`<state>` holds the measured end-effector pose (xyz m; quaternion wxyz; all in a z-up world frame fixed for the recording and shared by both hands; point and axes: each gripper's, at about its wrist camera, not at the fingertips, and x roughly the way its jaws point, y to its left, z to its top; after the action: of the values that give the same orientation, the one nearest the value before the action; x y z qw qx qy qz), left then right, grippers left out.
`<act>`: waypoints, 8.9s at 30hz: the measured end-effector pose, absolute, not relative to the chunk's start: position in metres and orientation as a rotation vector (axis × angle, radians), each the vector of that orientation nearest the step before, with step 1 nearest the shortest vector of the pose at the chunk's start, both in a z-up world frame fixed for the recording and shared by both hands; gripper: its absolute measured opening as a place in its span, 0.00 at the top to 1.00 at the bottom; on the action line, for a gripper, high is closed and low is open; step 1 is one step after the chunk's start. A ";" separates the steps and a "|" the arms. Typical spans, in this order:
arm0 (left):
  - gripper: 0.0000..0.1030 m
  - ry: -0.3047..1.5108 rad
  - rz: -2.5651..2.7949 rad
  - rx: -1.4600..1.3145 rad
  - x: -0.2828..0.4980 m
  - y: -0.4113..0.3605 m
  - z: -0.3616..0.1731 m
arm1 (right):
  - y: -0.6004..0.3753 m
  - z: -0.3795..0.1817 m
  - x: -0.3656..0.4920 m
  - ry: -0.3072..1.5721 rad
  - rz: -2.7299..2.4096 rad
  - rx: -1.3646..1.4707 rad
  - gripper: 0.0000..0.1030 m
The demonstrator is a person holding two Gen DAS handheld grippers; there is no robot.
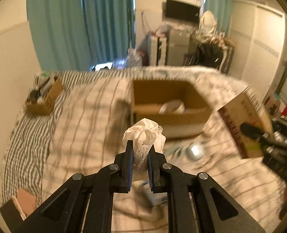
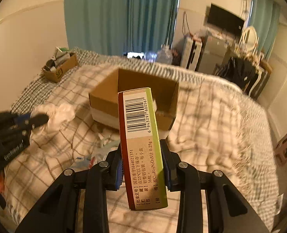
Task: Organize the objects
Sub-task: 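Carry the tissue and medicine box into the cardboard box and release both, then grasp the blue Vinda tissue pack with the left gripper, then lift the tissue pack while the right gripper grasps the clear plastic cup, then lower the tissue pack and plastic cup into the box and open both grippers, then grasp the grey-green clip with the left gripper while the right gripper grasps the white earbud case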
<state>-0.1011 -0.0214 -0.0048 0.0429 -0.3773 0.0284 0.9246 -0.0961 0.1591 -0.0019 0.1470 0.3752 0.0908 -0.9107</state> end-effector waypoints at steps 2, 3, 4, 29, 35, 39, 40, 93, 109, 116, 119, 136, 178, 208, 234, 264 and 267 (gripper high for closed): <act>0.88 0.098 2.837 -1.103 -0.101 -0.015 0.013 | 0.161 0.017 -0.091 0.266 -2.635 1.030 0.70; 0.88 0.103 2.833 -1.083 -0.102 -0.012 0.022 | 0.161 0.025 -0.090 0.266 -2.640 1.010 0.70; 0.88 0.102 2.829 -1.070 -0.103 -0.011 0.028 | 0.161 0.034 -0.089 0.270 -2.646 0.989 0.70; 0.88 0.111 2.746 -1.124 -0.268 0.027 0.031 | 0.148 0.056 -0.252 0.187 -2.614 0.989 0.70; 0.88 0.123 2.700 -1.251 -0.308 0.028 -0.023 | 0.147 -0.001 -0.299 0.140 -2.561 1.103 0.70; 0.88 0.134 2.685 -1.302 -0.323 0.032 -0.048 | 0.150 -0.037 -0.319 0.113 -2.531 1.174 0.70; 0.88 0.135 2.682 -1.311 -0.327 0.033 -0.054 | 0.150 -0.043 -0.322 0.112 -2.523 1.186 0.70; 0.00 -0.011 2.985 -1.212 -0.068 -0.021 -0.068 | 0.217 -0.050 -0.068 0.040 -2.680 1.133 0.00; 0.07 0.179 2.724 -1.519 -0.088 0.013 -0.160 | 0.196 -0.099 -0.086 0.085 -2.597 1.298 0.00; 0.36 0.181 2.572 -1.618 -0.112 0.024 -0.182 | 0.193 -0.103 -0.088 0.109 -2.601 1.329 0.01; 0.38 0.100 2.566 -1.599 -0.110 0.015 -0.178 | 0.192 -0.101 -0.087 0.125 -2.615 1.334 0.01; 0.41 -0.041 2.786 -1.484 -0.089 -0.075 -0.121 | 0.102 -0.123 -0.113 0.257 -2.402 1.422 0.01; 0.40 -0.004 2.817 -1.150 -0.116 -0.027 0.014 | 0.134 0.048 -0.100 0.276 -2.575 0.969 0.42; 0.39 0.061 2.626 -1.253 -0.324 0.023 -0.063 | 0.147 -0.019 -0.332 0.012 -2.521 1.140 0.41; 0.00 0.069 2.873 -0.979 -0.160 -0.005 0.078 | 0.214 0.122 -0.146 0.120 -2.818 0.894 0.01; 0.00 0.068 3.017 -1.106 -0.120 -0.005 -0.029 | 0.201 -0.012 -0.136 0.157 -2.718 1.093 0.00; 0.00 0.065 3.000 -1.213 -0.135 -0.005 -0.067 | 0.194 -0.041 -0.156 0.150 -2.678 1.163 0.01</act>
<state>-0.1346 -0.0052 -0.0671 -0.0477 -0.3744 0.0200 0.9258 -0.1556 0.1935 -0.0410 0.1086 0.3955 0.0510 -0.9106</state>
